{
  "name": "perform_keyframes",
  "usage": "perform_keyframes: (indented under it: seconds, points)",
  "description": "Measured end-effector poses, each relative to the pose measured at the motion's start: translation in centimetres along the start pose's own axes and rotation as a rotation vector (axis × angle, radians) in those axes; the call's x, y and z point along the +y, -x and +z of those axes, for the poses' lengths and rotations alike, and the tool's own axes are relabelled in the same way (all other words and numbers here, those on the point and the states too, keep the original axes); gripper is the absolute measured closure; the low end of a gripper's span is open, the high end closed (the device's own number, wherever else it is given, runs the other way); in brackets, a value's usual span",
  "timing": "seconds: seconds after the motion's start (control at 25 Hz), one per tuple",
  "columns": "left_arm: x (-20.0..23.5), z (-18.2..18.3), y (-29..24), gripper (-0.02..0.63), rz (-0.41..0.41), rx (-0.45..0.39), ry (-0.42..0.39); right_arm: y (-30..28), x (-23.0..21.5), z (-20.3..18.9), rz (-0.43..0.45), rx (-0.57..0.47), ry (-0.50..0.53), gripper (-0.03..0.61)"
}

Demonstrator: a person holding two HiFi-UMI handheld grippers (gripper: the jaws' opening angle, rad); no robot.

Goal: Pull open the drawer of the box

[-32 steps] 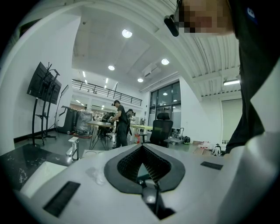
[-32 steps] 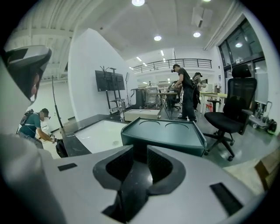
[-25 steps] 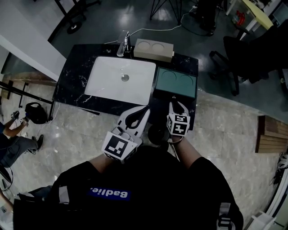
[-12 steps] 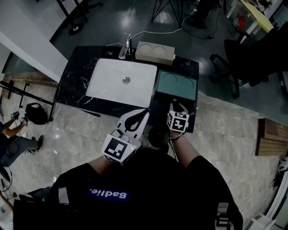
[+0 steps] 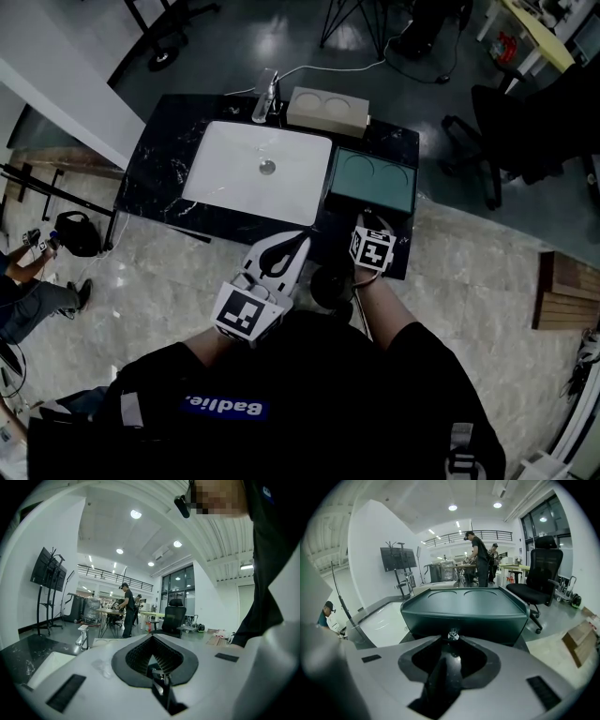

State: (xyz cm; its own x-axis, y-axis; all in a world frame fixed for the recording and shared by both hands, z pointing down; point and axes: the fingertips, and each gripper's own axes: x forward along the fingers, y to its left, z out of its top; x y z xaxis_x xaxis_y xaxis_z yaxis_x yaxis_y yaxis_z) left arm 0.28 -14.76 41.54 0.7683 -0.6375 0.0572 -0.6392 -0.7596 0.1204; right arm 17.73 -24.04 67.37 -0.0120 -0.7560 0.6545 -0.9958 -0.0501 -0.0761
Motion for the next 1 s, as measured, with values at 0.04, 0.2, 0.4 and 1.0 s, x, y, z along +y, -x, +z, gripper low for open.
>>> perform_keyframes:
  seconds: [0.04,0.2,0.4,1.0]
  points:
    - [0.1,-0.1,0.0,0.626,0.001,0.001,0.000,-0.1,0.0,0.1,-0.003,0.000,0.004,0.480]
    - [0.3,-0.1,0.2,0.626,0.008,0.004,0.000,-0.4,-0.1,0.2,-0.022,0.004,0.011,0.480]
    - [0.7,-0.1,0.4,0.626,0.018,0.010,-0.003,-0.9,-0.3,0.1,-0.039,0.011,0.016,0.480]
    - [1.6,-0.1,0.6,0.626,0.026,0.023,-0.005,-1.6,-0.7,0.3,-0.096,0.017,0.017,0.507]
